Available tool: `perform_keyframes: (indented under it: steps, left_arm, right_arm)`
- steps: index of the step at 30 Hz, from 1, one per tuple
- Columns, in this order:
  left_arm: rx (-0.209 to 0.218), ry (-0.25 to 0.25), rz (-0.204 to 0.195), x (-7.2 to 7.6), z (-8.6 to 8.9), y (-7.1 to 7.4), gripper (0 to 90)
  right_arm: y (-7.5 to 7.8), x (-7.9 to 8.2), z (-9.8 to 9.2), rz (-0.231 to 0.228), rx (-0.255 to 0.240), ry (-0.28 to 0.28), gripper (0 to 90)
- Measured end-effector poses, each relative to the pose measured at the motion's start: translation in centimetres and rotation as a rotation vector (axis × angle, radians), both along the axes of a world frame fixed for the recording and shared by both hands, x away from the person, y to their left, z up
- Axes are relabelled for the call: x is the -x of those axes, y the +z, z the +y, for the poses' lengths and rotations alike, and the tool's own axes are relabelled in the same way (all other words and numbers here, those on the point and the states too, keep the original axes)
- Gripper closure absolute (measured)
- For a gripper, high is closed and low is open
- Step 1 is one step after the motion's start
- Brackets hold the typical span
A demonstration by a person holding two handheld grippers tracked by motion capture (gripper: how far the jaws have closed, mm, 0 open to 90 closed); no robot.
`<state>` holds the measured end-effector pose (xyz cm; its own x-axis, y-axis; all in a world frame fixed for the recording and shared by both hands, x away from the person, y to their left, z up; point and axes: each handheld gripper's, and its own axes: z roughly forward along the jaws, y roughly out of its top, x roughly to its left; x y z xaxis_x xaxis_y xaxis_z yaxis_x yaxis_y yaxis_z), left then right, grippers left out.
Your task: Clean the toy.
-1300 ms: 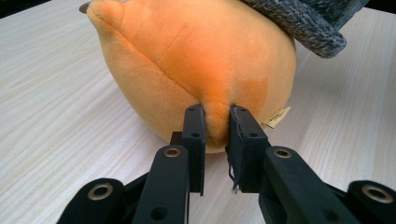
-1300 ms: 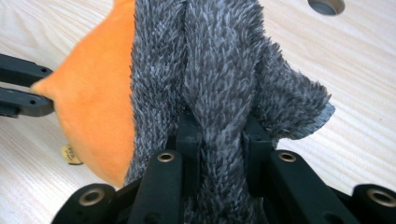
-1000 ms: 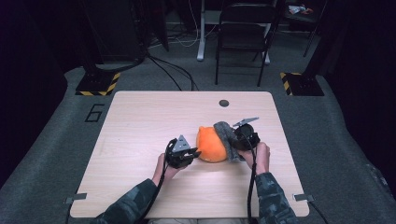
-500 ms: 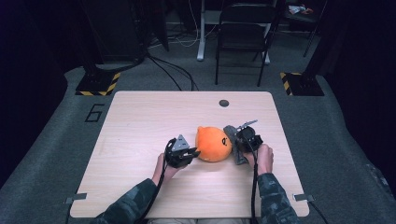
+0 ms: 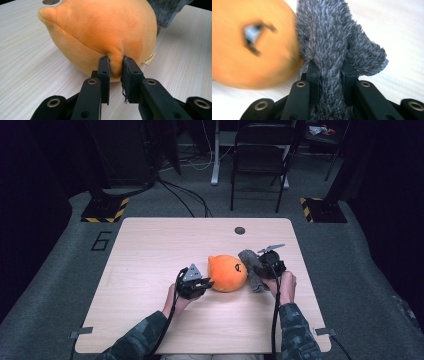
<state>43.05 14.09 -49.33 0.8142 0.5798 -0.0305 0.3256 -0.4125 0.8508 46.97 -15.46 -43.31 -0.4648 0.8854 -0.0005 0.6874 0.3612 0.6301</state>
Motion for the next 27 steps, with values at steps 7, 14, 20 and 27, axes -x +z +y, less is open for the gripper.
perform_keyframes:
  steps: [7,14,20,27]
  left_arm:
    - [-0.003,-0.001,-0.014,0.2,-0.3,0.1,77.5]
    - [-0.004,-0.004,-0.016,0.3,-0.3,0.1,77.5]
    - [-0.010,-0.006,-0.025,0.5,-0.7,0.3,78.0]
    - [-0.025,-0.002,-0.024,0.6,-0.8,0.3,78.3]
  right_arm:
    - [4.3,2.1,3.1,-0.116,-0.150,0.129,74.0]
    - [4.4,3.2,7.1,-0.129,-0.198,0.259,73.9]
    - [2.1,2.7,8.8,-0.138,-0.121,0.257,73.9]
    - [1.3,2.5,9.4,-0.136,-0.013,0.225,73.9]
